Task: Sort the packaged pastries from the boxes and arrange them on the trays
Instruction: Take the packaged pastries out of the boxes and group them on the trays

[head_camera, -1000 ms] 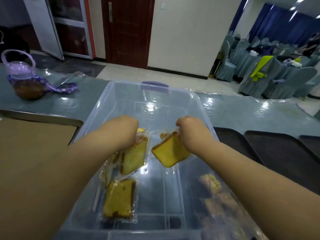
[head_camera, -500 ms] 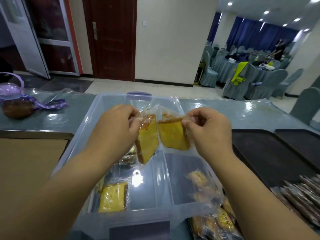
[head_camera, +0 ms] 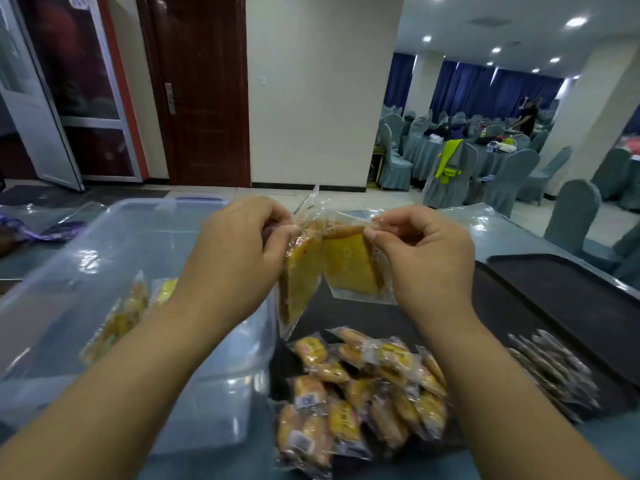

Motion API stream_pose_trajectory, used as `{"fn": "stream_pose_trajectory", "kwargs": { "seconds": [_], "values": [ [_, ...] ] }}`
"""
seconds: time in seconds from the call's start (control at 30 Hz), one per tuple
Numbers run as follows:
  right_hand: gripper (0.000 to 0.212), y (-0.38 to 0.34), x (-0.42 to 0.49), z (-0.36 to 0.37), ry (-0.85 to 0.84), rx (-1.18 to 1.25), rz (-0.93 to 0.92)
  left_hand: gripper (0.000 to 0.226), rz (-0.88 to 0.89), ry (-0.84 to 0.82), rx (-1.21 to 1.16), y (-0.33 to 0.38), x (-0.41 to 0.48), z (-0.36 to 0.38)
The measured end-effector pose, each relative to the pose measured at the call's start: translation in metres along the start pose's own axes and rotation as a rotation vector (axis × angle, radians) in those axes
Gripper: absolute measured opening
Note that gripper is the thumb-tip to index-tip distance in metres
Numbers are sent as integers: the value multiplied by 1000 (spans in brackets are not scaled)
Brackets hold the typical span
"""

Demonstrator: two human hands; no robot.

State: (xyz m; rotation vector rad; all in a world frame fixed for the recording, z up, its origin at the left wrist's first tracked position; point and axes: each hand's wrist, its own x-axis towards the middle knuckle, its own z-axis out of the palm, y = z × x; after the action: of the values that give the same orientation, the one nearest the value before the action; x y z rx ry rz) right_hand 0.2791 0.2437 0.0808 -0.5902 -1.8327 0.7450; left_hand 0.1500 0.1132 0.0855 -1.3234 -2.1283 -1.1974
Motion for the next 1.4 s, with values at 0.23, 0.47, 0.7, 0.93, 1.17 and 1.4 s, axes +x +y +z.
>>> {"fn": "stream_pose_trajectory", "kwargs": {
  "seconds": [0.23,0.47,0.7,0.93,1.17,1.4],
  "values": [
    [28,77,-1,-115,-8,-11,44,3,-36,-75,-30,96,-28,95],
    [19,153,-4,-207,0,-76,179,7,-75,-220,-36,152,-47,181],
    [19,229,2,-270,31,-132,311,4,-89,-329,-76,184,-43,270],
    [23,328,49,-325,55,-193,335,5,-104,-414,-136,223,-7,386],
    [27,408,94,-383,113,-142,412,8,-121,-515,-164,274,35,472],
    [19,485,123,-451,153,-104,517,5,-191,-541,-202,330,46,548]
  ]
}}
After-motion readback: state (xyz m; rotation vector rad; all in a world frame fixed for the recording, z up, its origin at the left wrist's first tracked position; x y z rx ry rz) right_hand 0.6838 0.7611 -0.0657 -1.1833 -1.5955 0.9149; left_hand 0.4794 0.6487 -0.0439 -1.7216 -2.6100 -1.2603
